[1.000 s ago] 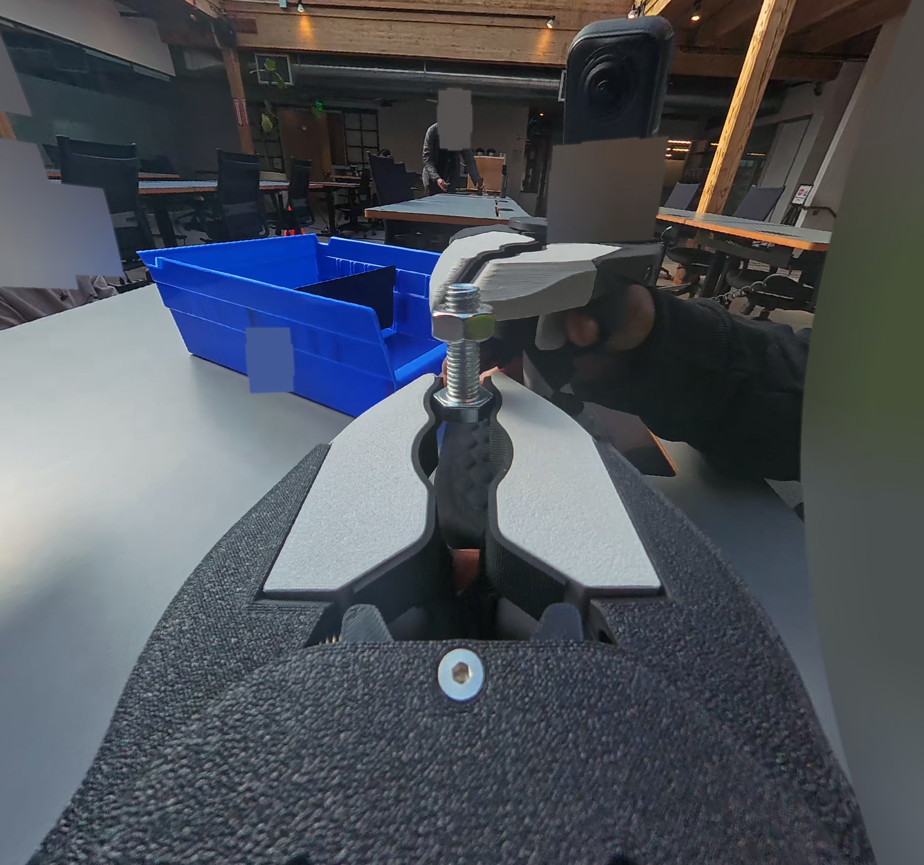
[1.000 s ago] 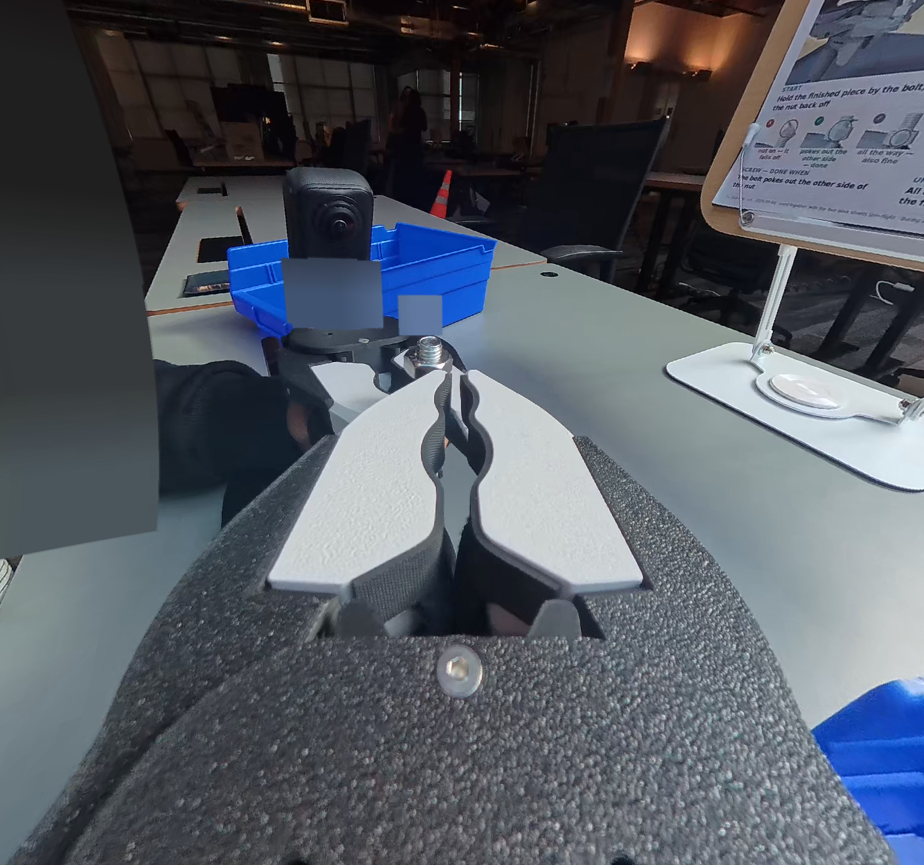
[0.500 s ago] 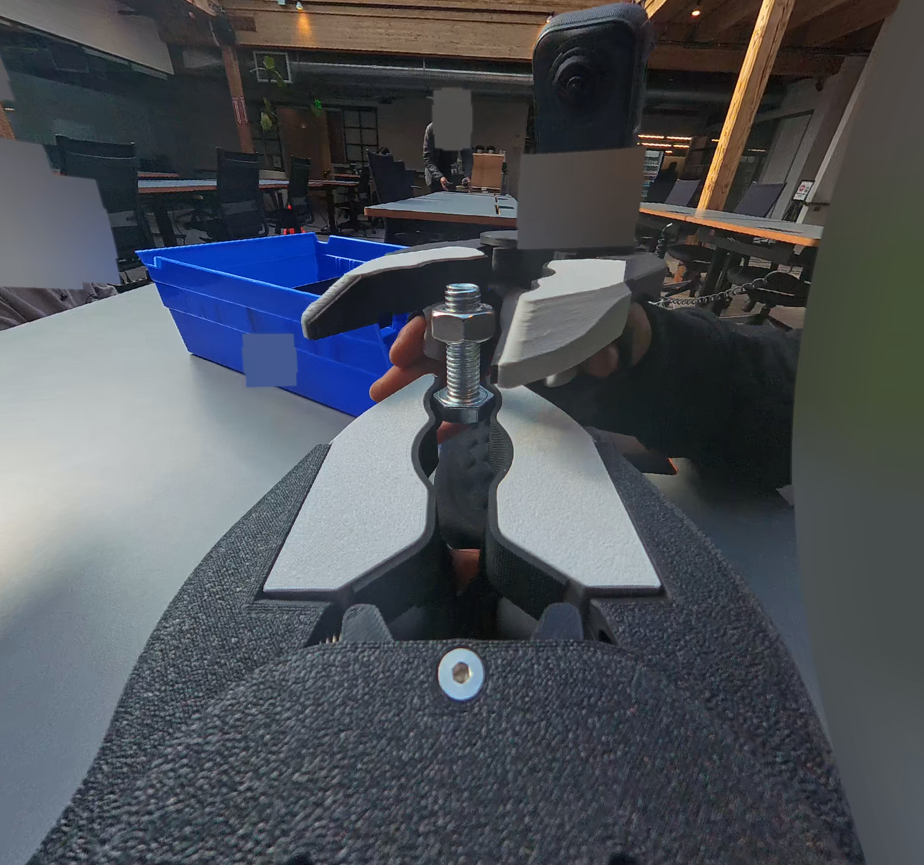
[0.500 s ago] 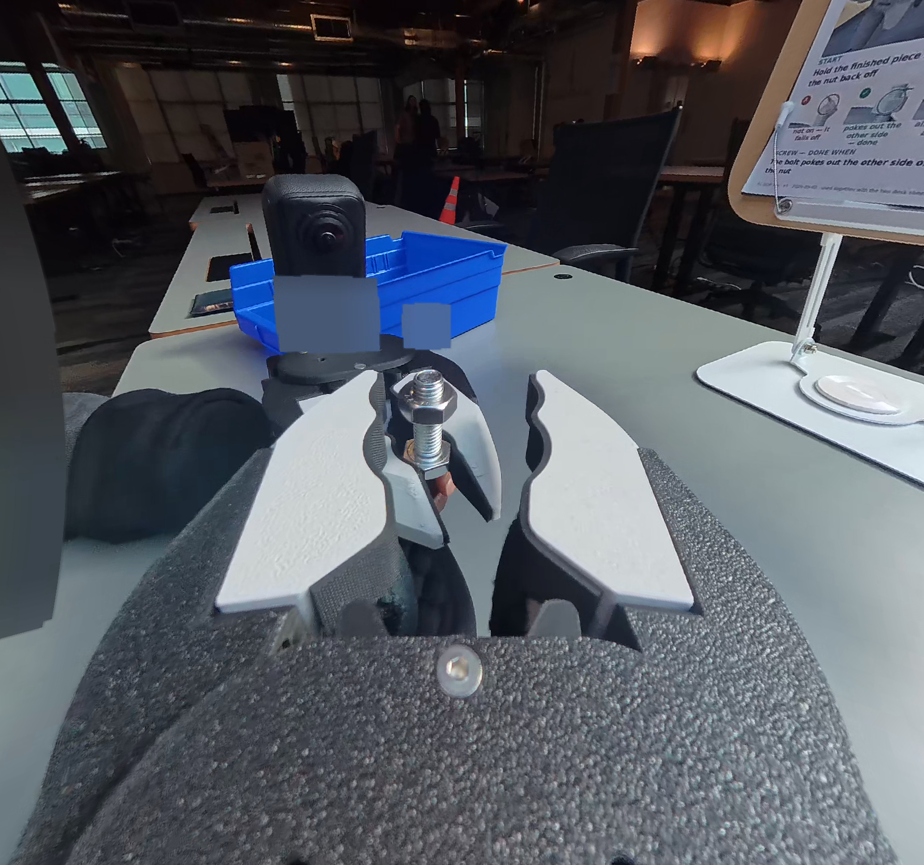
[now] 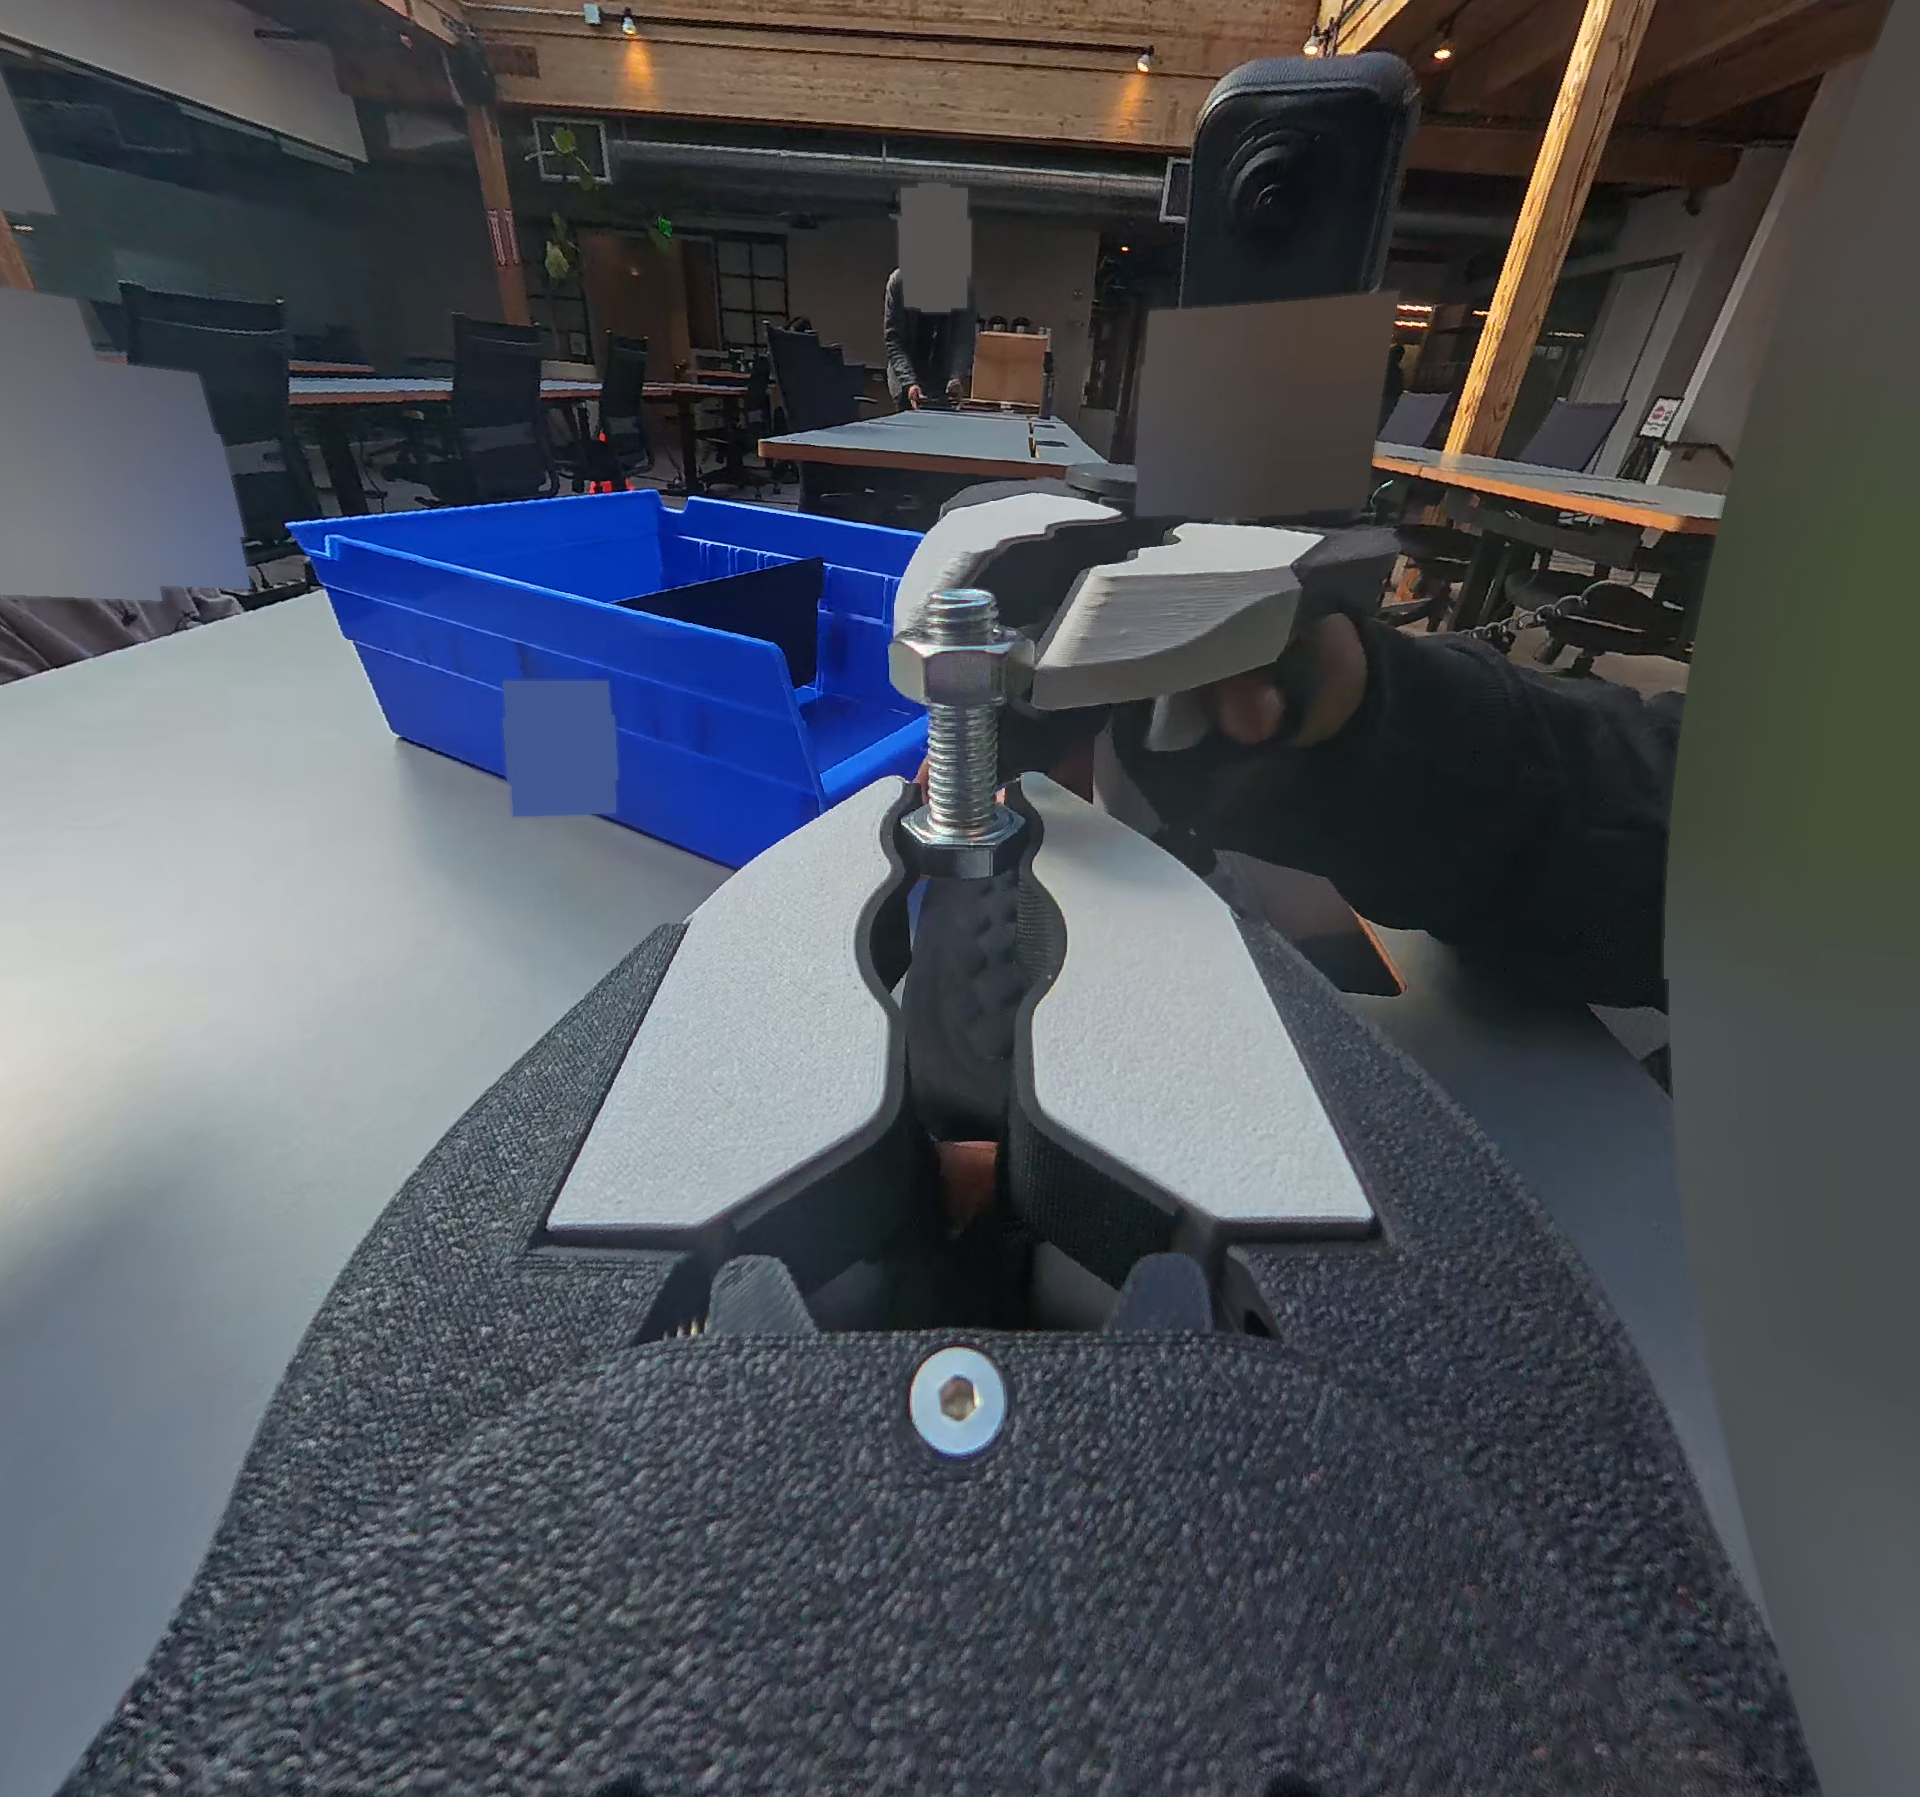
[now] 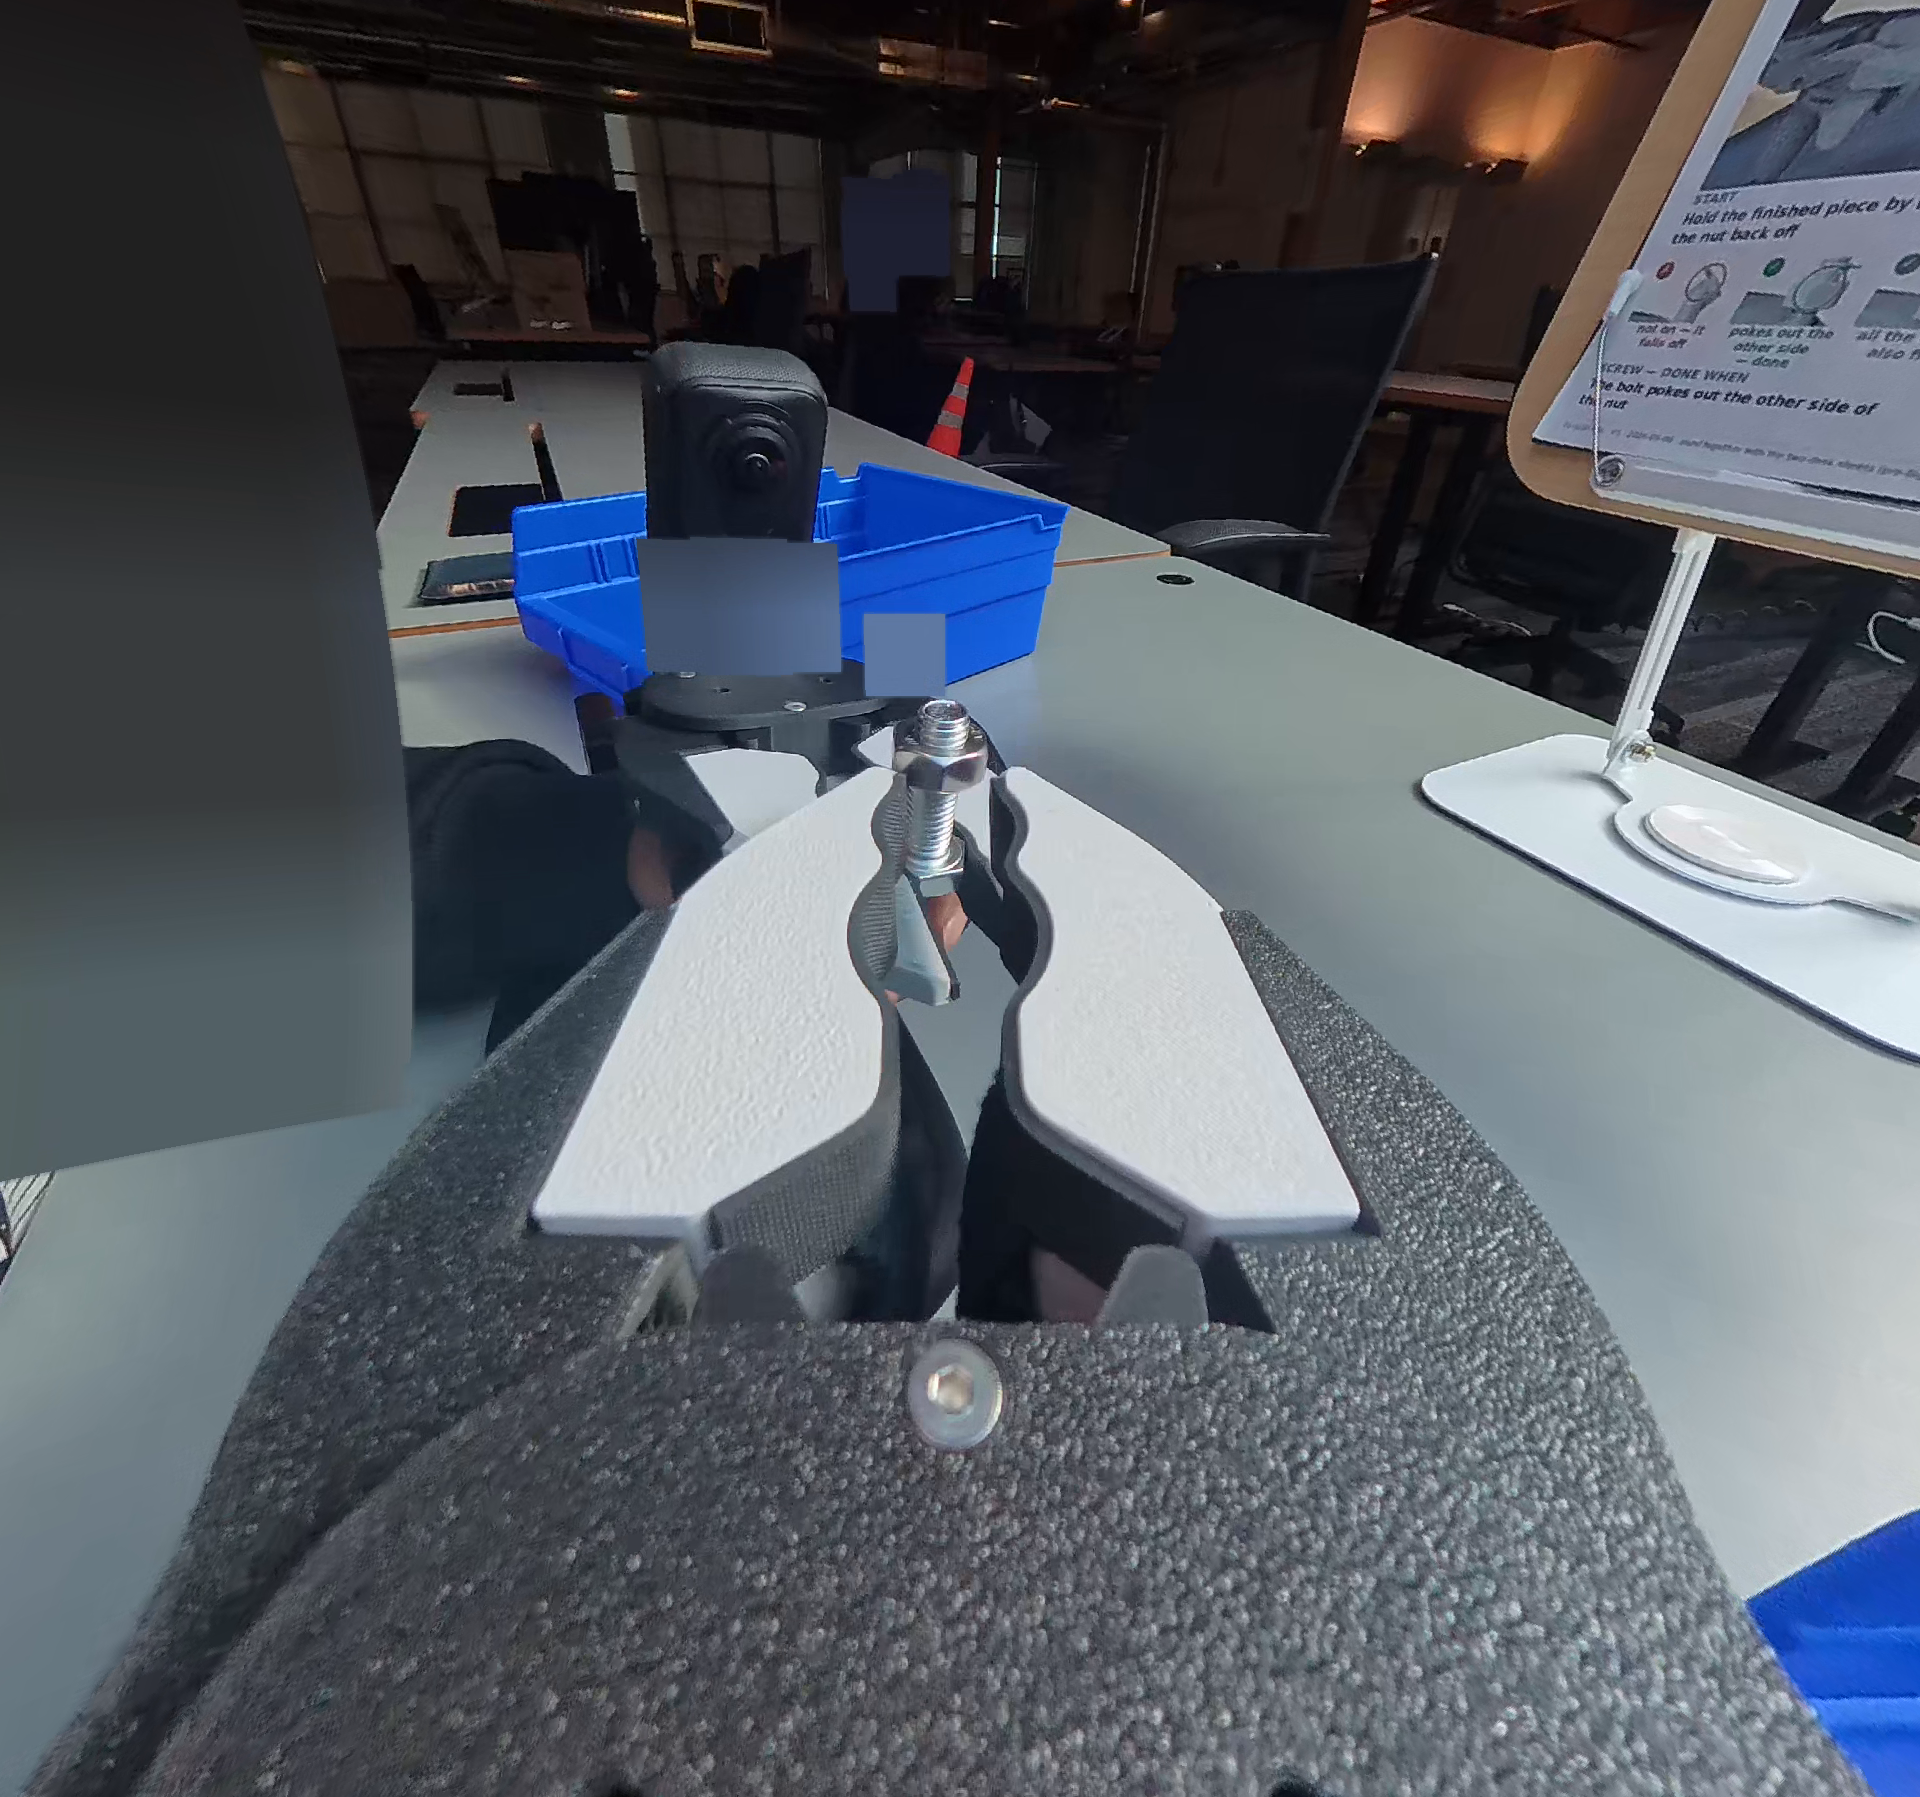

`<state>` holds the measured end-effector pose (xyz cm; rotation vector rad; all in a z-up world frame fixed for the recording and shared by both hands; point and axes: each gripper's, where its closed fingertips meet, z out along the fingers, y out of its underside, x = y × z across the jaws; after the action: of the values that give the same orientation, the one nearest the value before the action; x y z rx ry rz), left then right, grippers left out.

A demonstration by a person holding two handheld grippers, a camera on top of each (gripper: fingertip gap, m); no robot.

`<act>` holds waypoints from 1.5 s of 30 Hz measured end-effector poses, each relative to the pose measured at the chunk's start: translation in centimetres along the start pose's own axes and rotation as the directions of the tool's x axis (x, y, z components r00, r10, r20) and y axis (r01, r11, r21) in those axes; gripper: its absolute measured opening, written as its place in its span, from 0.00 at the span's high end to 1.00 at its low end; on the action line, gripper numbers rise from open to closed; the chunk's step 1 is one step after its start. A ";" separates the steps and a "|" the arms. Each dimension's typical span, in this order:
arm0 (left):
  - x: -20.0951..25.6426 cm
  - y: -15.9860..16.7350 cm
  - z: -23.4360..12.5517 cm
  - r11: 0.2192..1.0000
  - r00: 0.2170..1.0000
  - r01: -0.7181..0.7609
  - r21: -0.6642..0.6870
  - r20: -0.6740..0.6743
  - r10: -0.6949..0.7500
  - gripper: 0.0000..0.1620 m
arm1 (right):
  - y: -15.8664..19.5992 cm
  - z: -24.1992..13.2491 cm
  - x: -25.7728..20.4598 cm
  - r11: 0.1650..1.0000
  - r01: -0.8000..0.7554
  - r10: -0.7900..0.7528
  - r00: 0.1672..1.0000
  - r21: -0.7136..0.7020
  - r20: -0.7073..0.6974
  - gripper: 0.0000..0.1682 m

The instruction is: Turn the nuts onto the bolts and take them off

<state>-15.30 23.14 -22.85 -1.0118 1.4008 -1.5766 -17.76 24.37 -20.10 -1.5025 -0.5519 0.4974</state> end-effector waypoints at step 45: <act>0.1 0.0 0.0 1.000 1.000 0.000 -0.002 -0.002 0.000 0.91 | -0.1 -0.4 1.0 0.999 -0.034 0.035 0.999 0.012 -0.016 0.98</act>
<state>-15.34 23.00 -22.87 -1.0119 1.4042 -1.5764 -16.73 24.68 -19.97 -1.5055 -0.5100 0.5137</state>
